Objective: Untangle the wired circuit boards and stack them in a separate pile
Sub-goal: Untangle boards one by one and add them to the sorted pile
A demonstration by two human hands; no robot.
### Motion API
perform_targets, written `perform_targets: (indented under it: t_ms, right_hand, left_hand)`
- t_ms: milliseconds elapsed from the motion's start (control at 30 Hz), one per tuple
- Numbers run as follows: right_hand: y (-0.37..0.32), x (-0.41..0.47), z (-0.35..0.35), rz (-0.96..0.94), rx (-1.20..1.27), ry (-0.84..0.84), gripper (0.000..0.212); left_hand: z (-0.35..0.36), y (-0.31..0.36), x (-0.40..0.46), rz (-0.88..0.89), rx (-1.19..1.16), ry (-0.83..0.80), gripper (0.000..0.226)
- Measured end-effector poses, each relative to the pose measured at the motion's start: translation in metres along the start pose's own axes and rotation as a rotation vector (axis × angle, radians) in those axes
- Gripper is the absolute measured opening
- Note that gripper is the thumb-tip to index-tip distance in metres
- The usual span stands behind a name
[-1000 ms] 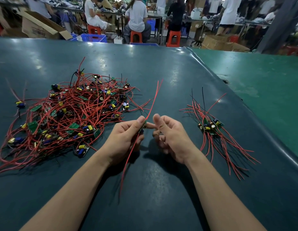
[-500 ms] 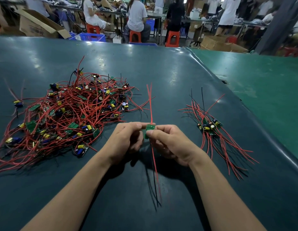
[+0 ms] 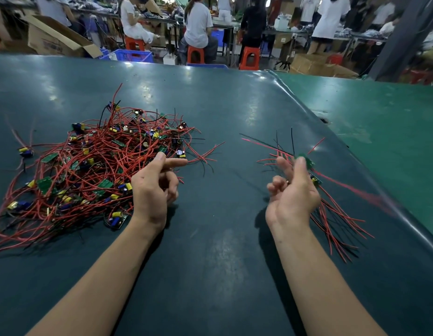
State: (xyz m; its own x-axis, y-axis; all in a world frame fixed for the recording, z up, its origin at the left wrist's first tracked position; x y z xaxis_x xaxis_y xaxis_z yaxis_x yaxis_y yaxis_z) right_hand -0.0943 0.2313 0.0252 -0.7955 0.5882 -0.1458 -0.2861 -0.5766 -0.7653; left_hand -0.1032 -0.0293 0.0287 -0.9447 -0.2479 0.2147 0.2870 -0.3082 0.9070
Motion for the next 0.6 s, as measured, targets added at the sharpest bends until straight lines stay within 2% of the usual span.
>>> perform_targets:
  t_ms: [67, 167, 267, 367, 400, 467, 533, 600]
  right_hand:
    - [0.012, 0.0, -0.009, 0.134, 0.037, 0.089, 0.026]
    - [0.022, -0.002, -0.011, 0.231, 0.02, 0.09, 0.029]
    - [0.023, -0.002, -0.006, 0.262, -0.012, 0.042, 0.02]
    - [0.023, -0.003, 0.001, 0.243, -0.104, -0.054, 0.014]
    - [0.024, -0.005, 0.004, 0.236, -0.141, -0.09, 0.014]
    - [0.025, -0.007, 0.01, 0.212, -0.212, -0.148, 0.015]
    - [0.026, -0.009, 0.015, 0.178, -0.278, -0.202, 0.017]
    - [0.026, -0.012, 0.018, 0.16, -0.331, -0.249, 0.018]
  left_hand:
    - [-0.001, 0.002, 0.001, 0.012, 0.032, 0.031, 0.047]
    - [-0.004, 0.012, -0.002, 0.153, 0.252, 0.091, 0.043]
    - [-0.004, 0.038, -0.012, 0.491, 0.701, 0.179, 0.035]
    - [-0.003, 0.06, -0.028, 0.793, 1.101, 0.377, 0.017]
    - [-0.007, 0.063, -0.027, 0.792, 1.19, 0.443, 0.016]
    - [-0.02, 0.057, -0.016, 0.589, 1.34, 0.466, 0.023]
    - [-0.03, 0.04, -0.005, 0.313, 1.506, 0.378, 0.028]
    - [-0.031, 0.026, -0.001, 0.185, 1.64, 0.266, 0.031]
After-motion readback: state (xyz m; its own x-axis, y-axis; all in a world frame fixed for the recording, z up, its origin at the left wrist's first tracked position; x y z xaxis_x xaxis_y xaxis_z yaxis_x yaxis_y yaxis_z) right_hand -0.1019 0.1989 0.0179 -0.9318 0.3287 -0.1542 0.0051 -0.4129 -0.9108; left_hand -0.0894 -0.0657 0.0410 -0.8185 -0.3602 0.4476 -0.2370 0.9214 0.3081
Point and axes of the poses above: each hand's wrist, its own x-axis towards the middle knuckle, its own z-axis out of the palm, y = z × x, the point moved 7 cm from there along x, towards the middle knuckle, and after that the axes turned 1 degree about -y, right-handed, at the moved point
